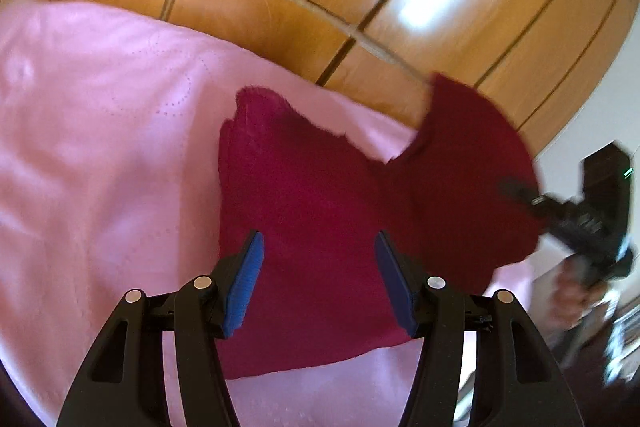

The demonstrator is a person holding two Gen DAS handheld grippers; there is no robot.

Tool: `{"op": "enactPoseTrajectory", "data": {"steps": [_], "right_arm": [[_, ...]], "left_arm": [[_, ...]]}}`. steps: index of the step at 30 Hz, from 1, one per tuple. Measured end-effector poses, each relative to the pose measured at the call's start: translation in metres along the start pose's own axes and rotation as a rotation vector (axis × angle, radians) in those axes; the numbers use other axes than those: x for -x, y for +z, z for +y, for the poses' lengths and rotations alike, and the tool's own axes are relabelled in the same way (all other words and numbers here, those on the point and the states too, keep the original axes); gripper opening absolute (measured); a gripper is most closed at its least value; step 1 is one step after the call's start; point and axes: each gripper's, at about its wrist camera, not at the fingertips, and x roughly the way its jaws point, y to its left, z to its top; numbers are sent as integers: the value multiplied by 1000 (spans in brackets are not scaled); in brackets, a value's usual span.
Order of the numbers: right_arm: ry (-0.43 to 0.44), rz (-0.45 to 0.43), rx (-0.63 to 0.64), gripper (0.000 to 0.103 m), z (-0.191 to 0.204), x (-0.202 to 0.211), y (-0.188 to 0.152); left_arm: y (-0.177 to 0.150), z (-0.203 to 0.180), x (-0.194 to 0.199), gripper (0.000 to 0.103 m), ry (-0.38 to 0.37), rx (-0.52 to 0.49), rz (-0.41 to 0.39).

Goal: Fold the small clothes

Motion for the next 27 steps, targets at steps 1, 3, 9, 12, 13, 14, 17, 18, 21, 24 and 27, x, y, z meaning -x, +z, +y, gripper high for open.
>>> {"op": "enactPoseTrajectory", "data": {"steps": [1,3,9,12,13,14,17,18,21,24,27], "right_arm": [[10,23,21,23,13,-15,0],[22,60,56,23,30,-36,-2],[13,191,210,23,80,-101,-31],[41,195,283,29,87,-102,-42],[116,196,284,38,85,-95,-44],[189,200,274,41,82,-88,-45],[270,159,271,43,68,-60,-49],[287,149,247,43,59,-50,-50],[265,99,161,44,21,-21,-58],[175,78,84,45,-22,1,-73],[111,93,44,45,-48,9,-94]], "left_arm": [[3,4,4,57,-17,14,-6],[6,13,12,57,-59,48,-14],[14,37,18,62,-151,169,-17],[15,48,11,71,-212,246,5],[16,51,10,71,-232,269,9],[18,54,7,71,-257,291,16],[22,56,4,71,-289,325,28],[25,55,3,71,-298,327,29],[33,50,2,75,-314,320,36],[38,40,-2,75,-329,308,62],[42,23,-9,75,-316,255,108]]}}
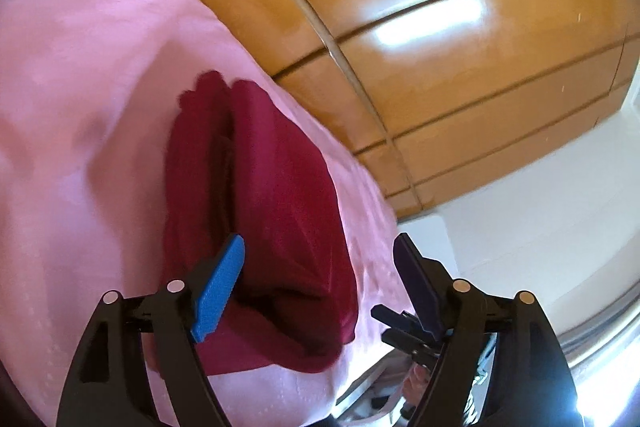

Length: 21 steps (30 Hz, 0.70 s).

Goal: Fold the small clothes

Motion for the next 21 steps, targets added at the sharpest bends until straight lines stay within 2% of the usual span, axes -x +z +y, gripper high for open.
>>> {"op": "enactPoseTrajectory", "data": {"steps": [4,8,9,10,11,12,13,16,19,21], "right_arm": [[-29,18,24,48,3,0,-17],[-19,24,62,52,20,-18,-16],[-40,24,77,52,26,-26,-15],[-65,21,91,49,30,-31,-13],[-94,18,109,43,34,-37,-11],[-117,19,122,27,36,-42,-8],[-130,15,133,22,38,-43,-7],[-147,-3,165,15,39,-31,-12],[-109,4,165,14,36,-23,-21],[-112,37,176,14,36,-32,-31]], "left_arm": [[-2,-10,-26,75,106,-38,95],[-3,-17,-42,73,160,-73,128],[-3,-20,-43,62,175,-88,131],[-4,-22,-46,45,183,-111,140],[-6,-24,-48,35,209,-140,150],[-8,-26,-49,22,234,-162,151],[-9,-28,-48,17,258,-179,140],[-12,-25,-24,14,253,-178,68],[-21,-11,0,14,226,-134,30],[-35,5,2,14,271,-118,46]]}}
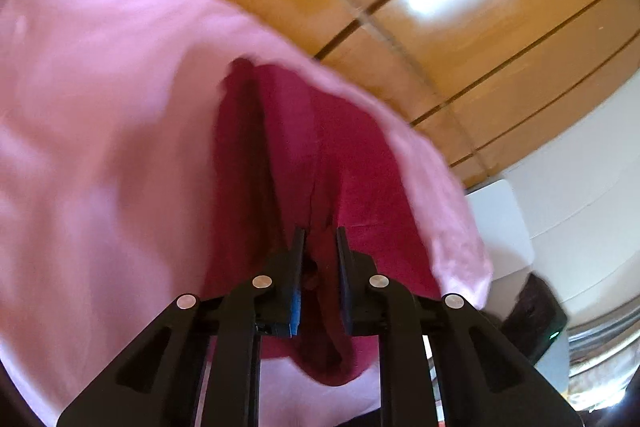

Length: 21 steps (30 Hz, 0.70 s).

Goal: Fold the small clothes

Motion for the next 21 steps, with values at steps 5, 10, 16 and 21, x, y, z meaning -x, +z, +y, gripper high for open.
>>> {"op": "enactPoseTrajectory", "data": {"steps": [5,10,16,21], "right_arm": [[12,43,-16,15,-2,-14,-6],[77,6,-43,43,-17,17,9],[74,-128,-106,45,-38,46,45],[51,-128,-119,44,-27,15,70]], "left_arm": [[-26,16,-13,16,54,17,8],[-12,-11,11,17,108,-74,-63],[13,-49,27,17,90,-171,-185],[20,-68,-14,17,169,-248,-153]]}}
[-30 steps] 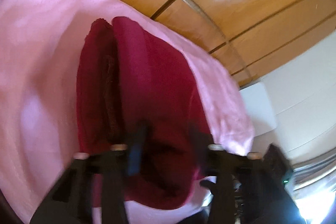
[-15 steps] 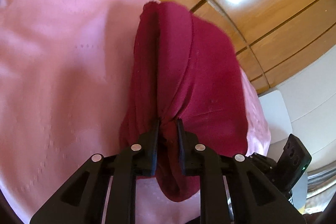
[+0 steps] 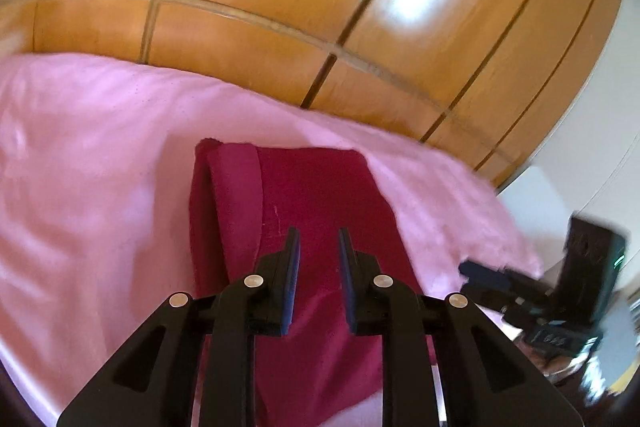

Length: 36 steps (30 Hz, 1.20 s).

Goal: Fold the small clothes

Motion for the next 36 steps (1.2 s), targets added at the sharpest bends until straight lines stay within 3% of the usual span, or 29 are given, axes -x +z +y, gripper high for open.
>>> {"op": "enactPoseTrajectory", "data": {"steps": [4,6,9,11,12,13,14,15,16,24,30,36], "right_arm": [[-28,116,38,45,11,-51,-19],[-51,98,75,46,16,-53,-25],[-9,93,35,46,7,-47,-20],[19,74,-1,58,-3,-38,-14],[23,47,-37,78,-10,-30,-11],[30,26,-64,84,-15,-26,-8],[41,12,-89,84,-20,-21,-6],[52,-2,-115,86,-26,-18,-3],[57,-17,-148,89,-35,-15,0],[118,26,-283,93,-78,-40,10],[180,76,-315,92,-85,-65,11],[198,111,-268,77,-73,-81,10]], "left_arm": [[-23,13,-38,17,156,-42,108],[-38,24,-41,17,169,-41,98],[-40,27,-30,17,157,-33,69],[-37,24,-24,17,160,-40,57],[-36,21,-21,17,167,-49,49],[-35,16,-18,22,174,-59,41],[-34,13,-16,34,180,-71,33],[-33,11,-13,70,187,-75,26],[-33,11,-8,80,194,-73,0],[-33,23,-11,80,177,-51,21],[-39,32,-21,79,163,-50,56],[-47,39,-28,68,128,-54,65]]}}
